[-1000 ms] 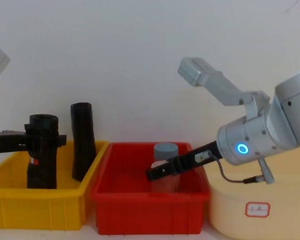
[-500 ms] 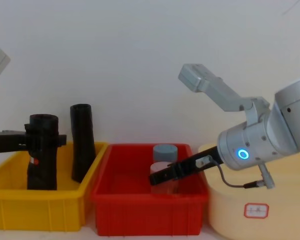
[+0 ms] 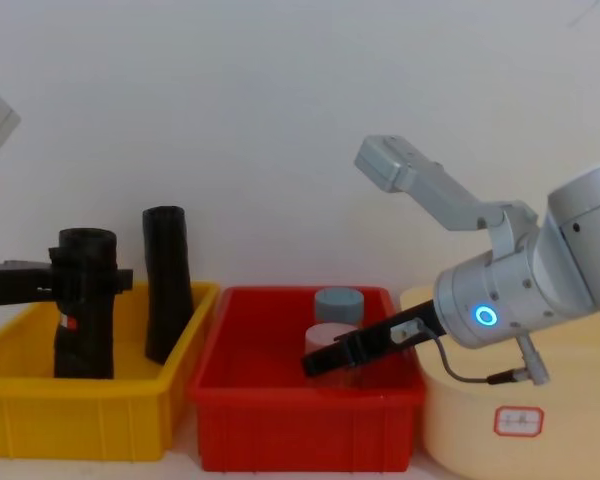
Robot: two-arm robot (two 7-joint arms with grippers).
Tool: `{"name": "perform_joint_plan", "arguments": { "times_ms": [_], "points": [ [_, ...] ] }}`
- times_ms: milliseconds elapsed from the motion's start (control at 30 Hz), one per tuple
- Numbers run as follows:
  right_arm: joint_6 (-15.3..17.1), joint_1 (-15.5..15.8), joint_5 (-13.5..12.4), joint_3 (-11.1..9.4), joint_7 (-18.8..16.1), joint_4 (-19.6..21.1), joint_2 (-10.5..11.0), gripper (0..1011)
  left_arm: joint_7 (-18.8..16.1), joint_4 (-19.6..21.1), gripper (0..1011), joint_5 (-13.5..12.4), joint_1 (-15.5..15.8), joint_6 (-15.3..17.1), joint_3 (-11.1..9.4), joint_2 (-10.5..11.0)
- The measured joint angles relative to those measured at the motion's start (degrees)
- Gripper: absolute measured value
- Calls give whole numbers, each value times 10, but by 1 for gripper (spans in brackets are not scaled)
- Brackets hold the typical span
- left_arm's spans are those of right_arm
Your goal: Pick up the garbage bag with the one hand and transfer it to the other hand.
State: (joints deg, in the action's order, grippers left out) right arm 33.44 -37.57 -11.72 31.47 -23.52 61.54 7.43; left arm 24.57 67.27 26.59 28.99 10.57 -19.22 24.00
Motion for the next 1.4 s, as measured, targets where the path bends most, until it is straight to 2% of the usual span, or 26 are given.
{"name": "perform_joint_plan", "arguments": {
  "times_ms": [300, 833, 1100, 1133, 1400],
  "points": [
    [-2, 8, 2, -3, 3, 16, 3, 650, -3, 9, 466, -4, -1, -4, 2, -1],
    [-26, 62, 9, -37, 40, 151, 30, 650, -18, 72, 466, -16, 3, -37, 11, -16],
    [-22, 100, 27, -64, 85, 243, 49, 650, -5, 89, 466, -14, 34, -59, 2, -41],
    [-22, 100, 27, -64, 85, 243, 49, 650, -3, 89, 466, -13, 39, -61, 0, -44],
    [2, 133, 46, -91, 128, 309, 65, 648, 29, 61, 466, -2, 86, -80, -22, -81]
  ]
}}
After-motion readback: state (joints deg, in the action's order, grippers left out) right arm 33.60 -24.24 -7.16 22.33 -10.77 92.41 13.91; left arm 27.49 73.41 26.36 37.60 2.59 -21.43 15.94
